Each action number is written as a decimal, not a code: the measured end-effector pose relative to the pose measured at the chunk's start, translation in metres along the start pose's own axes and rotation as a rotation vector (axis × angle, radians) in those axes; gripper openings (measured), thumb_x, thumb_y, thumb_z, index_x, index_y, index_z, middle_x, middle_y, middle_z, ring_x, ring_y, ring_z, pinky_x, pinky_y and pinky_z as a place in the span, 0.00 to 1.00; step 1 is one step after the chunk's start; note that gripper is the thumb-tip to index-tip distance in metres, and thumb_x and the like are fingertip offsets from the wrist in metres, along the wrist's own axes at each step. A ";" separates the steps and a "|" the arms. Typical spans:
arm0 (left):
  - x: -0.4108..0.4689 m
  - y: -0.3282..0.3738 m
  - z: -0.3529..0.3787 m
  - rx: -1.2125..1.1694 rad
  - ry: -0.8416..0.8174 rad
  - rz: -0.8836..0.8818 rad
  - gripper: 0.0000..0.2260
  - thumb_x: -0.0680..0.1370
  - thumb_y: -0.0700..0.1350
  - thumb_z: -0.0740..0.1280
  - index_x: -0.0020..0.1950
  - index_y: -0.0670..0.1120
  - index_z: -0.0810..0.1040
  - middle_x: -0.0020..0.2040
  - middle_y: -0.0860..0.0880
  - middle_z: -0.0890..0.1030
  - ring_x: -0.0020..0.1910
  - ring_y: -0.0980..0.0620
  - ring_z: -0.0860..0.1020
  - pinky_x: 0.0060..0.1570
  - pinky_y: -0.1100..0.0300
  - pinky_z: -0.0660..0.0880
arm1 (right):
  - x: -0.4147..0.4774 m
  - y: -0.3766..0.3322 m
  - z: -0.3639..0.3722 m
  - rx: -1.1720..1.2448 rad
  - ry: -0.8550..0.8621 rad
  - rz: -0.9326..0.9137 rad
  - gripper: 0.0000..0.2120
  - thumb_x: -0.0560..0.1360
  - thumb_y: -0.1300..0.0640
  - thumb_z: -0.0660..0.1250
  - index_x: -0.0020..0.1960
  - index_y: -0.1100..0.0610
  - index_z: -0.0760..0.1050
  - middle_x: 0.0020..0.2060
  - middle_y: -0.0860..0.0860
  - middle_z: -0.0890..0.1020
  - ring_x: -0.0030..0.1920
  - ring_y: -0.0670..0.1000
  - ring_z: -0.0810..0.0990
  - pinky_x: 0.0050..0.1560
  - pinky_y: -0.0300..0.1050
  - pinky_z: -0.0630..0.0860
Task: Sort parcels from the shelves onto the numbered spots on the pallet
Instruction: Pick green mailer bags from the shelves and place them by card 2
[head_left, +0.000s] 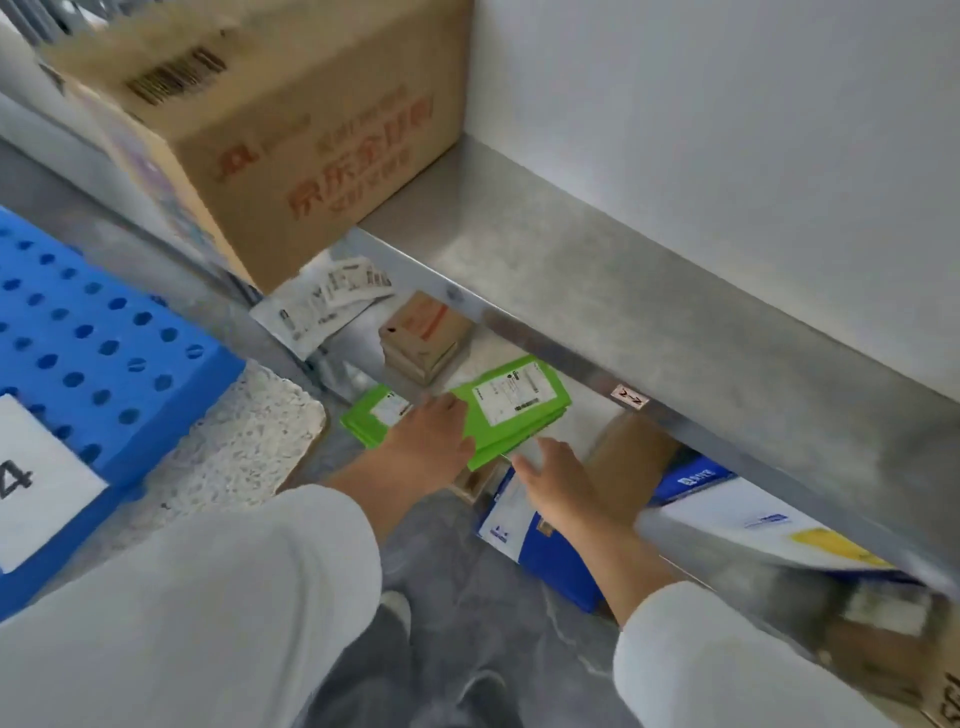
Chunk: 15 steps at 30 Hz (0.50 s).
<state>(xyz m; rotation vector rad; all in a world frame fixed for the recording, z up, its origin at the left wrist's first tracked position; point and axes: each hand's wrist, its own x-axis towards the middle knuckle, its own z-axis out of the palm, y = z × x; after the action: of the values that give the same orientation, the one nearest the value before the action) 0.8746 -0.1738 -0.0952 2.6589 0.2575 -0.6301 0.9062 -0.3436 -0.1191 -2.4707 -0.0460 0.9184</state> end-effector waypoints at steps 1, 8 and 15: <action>0.020 -0.005 0.009 0.006 -0.021 0.001 0.19 0.80 0.47 0.59 0.69 0.41 0.67 0.68 0.44 0.69 0.65 0.43 0.70 0.62 0.47 0.71 | 0.018 0.004 0.010 0.058 0.020 0.038 0.27 0.81 0.46 0.58 0.75 0.58 0.61 0.69 0.57 0.68 0.66 0.55 0.71 0.63 0.46 0.68; 0.129 -0.039 0.056 -0.063 -0.058 -0.011 0.17 0.79 0.46 0.60 0.65 0.39 0.69 0.64 0.41 0.72 0.62 0.43 0.72 0.57 0.50 0.71 | 0.101 0.012 0.075 0.418 0.083 0.272 0.21 0.79 0.50 0.62 0.67 0.60 0.69 0.56 0.54 0.77 0.56 0.54 0.77 0.50 0.42 0.71; 0.172 -0.034 0.092 -0.104 -0.181 -0.046 0.31 0.81 0.48 0.58 0.78 0.38 0.47 0.73 0.37 0.62 0.71 0.40 0.65 0.66 0.49 0.65 | 0.146 0.007 0.089 0.635 0.192 0.470 0.24 0.74 0.46 0.63 0.63 0.62 0.72 0.58 0.59 0.78 0.55 0.60 0.79 0.58 0.52 0.76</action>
<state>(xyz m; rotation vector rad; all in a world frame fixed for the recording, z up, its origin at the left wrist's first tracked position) 0.9813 -0.1661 -0.2619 2.4839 0.2922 -0.8425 0.9631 -0.2810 -0.2681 -1.9711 0.7961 0.7154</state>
